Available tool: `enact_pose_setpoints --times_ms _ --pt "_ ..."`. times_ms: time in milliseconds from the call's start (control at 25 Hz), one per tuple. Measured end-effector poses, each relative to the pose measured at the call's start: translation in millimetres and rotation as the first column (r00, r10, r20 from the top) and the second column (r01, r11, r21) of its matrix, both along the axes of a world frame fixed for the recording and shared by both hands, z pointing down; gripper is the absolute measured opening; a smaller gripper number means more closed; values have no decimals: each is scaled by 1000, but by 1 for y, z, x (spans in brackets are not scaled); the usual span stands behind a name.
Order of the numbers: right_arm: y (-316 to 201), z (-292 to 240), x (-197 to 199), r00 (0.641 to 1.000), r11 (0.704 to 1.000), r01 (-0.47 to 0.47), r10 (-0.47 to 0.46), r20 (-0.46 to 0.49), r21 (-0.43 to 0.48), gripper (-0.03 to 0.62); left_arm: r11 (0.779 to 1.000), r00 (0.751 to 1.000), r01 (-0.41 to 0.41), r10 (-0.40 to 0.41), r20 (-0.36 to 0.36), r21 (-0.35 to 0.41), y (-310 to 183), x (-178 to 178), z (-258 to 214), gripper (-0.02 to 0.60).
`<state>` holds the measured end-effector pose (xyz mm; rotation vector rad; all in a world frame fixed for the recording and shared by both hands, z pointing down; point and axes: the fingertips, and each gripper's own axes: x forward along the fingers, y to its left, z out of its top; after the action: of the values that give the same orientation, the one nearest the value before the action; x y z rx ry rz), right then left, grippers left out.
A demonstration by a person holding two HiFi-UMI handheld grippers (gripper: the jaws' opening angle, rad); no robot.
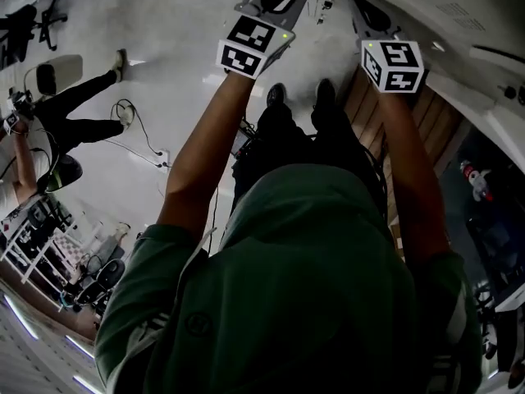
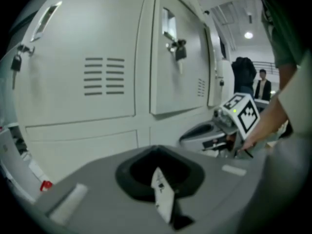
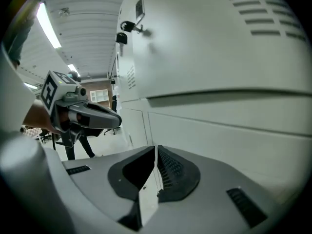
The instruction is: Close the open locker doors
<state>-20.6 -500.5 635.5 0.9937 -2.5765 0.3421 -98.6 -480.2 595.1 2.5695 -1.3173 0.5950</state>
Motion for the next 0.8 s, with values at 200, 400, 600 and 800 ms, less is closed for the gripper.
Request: enact_pose_setpoints --times_ms 200,400,600,800 --pt "34 -95 -5 996 994 12 -21 83 105 16 993 999 -53 52 11 105 19 -26 -61 3" --pt "74 -189 -4 986 978 13 -48 162 210 6 968 995 -103 101 20 228 44 -38 -124 3" --pt "126 -264 -12 979 963 39 -91 185 267 5 925 993 -114 118 10 362 81 -59 -185 3" --pt "172 -314 -17 980 951 35 -92 175 309 5 900 996 -77 92 -15 429 118 -95 -225 3"
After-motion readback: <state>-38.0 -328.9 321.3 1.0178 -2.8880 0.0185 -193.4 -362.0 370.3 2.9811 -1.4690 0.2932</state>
